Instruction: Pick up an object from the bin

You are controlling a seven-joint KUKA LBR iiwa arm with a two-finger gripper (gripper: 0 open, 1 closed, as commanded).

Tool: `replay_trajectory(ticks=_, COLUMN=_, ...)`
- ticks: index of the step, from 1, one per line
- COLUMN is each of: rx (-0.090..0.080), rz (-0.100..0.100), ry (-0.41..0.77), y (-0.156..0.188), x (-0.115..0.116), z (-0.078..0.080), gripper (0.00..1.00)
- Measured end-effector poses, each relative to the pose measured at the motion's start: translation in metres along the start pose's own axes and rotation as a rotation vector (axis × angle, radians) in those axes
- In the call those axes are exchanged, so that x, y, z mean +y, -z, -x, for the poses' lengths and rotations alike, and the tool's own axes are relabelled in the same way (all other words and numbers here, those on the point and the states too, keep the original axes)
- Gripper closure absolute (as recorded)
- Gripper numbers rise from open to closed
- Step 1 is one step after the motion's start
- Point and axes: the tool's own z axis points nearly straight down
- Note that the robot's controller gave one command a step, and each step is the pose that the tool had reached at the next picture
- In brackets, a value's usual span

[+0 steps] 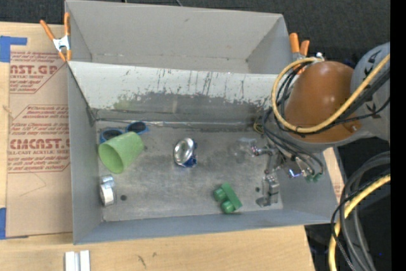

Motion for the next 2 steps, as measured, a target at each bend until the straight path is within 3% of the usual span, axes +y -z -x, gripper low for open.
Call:
replay_trajectory(ticks=1, rx=0.005, rz=-0.002, ry=0.149, y=-0.0896, x=0.0462, z=0.0194, gripper=0.00)
replay_trajectory(ticks=2, rx=0.001, rz=-0.004, ry=0.145, y=-0.0868, x=0.0445, z=0.0203, gripper=1.00)
